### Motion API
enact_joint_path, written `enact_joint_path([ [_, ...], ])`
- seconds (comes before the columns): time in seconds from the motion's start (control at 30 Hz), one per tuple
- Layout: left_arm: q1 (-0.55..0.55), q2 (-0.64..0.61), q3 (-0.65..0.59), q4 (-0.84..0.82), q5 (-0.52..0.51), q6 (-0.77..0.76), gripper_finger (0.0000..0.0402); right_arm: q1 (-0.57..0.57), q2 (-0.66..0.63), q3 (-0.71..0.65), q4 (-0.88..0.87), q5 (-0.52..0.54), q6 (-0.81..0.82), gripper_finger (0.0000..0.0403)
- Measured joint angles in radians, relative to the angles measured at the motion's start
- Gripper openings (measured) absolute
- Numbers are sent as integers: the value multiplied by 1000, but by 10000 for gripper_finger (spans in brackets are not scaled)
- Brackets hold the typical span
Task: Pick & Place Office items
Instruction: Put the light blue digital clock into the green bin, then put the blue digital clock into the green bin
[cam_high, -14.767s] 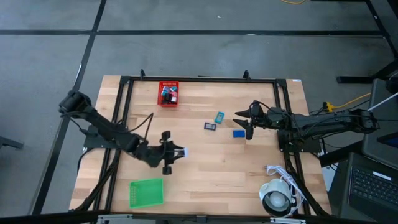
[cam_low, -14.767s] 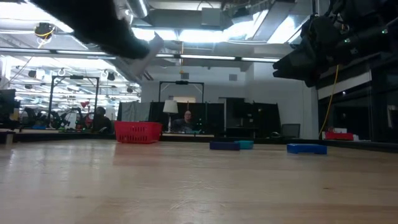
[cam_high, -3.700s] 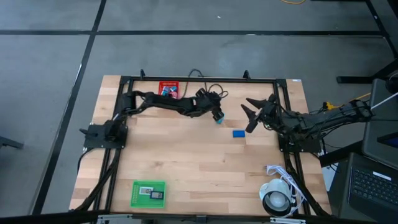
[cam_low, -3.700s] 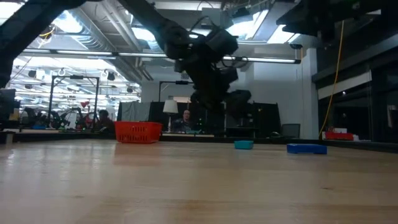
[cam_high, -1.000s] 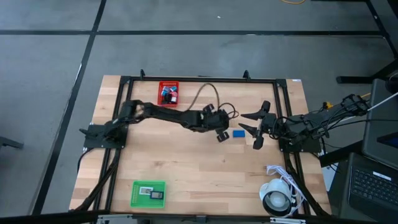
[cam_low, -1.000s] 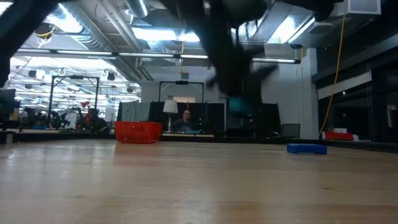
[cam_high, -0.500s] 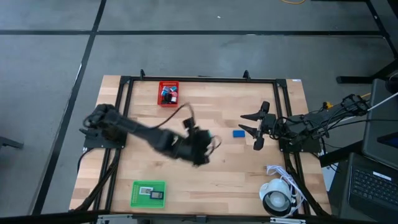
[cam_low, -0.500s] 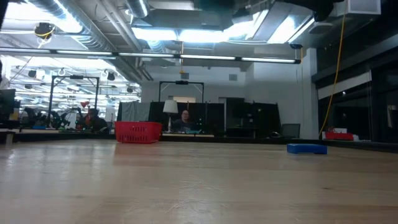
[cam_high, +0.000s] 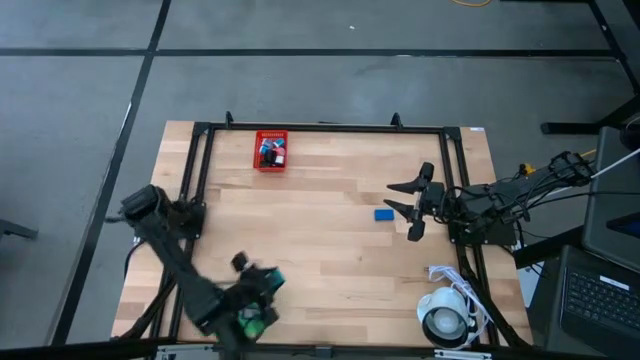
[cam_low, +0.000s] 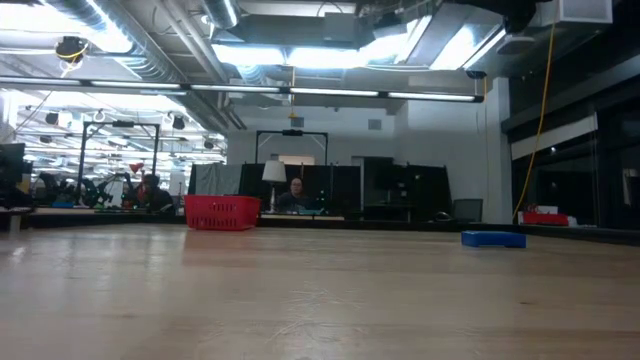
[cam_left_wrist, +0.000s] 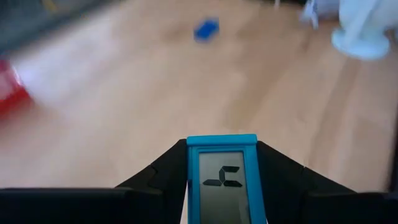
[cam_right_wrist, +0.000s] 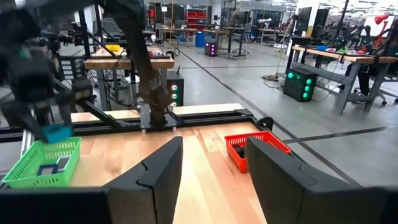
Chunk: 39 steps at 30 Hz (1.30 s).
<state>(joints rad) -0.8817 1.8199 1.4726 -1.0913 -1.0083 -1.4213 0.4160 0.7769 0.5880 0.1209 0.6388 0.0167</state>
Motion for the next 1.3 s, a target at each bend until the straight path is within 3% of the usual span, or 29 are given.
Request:
enact_joint_path([
  [0.13,-105,1,-140,74,91,-237,151,-8,0,3,10,0,-9,183],
  [0.27,-194,1,-236,126,162,-375,151,-19,0,19,12,0,-25,183],
  [0.47,-283,1,-273,154,329,-415,151,-31,0,40,12,0,-55,183],
  [0.63,-325,1,-273,153,325,-474,151,-35,0,43,12,-1,-63,183],
  [0.8,-323,21,-273,155,415,-486,171,-35,0,43,12,-5,-62,183],
  [1.03,-314,36,-273,151,400,-521,273,-33,0,42,11,-32,-54,183],
  [1.3,-229,35,-273,93,146,-435,289,-33,0,42,23,-31,-58,183],
])
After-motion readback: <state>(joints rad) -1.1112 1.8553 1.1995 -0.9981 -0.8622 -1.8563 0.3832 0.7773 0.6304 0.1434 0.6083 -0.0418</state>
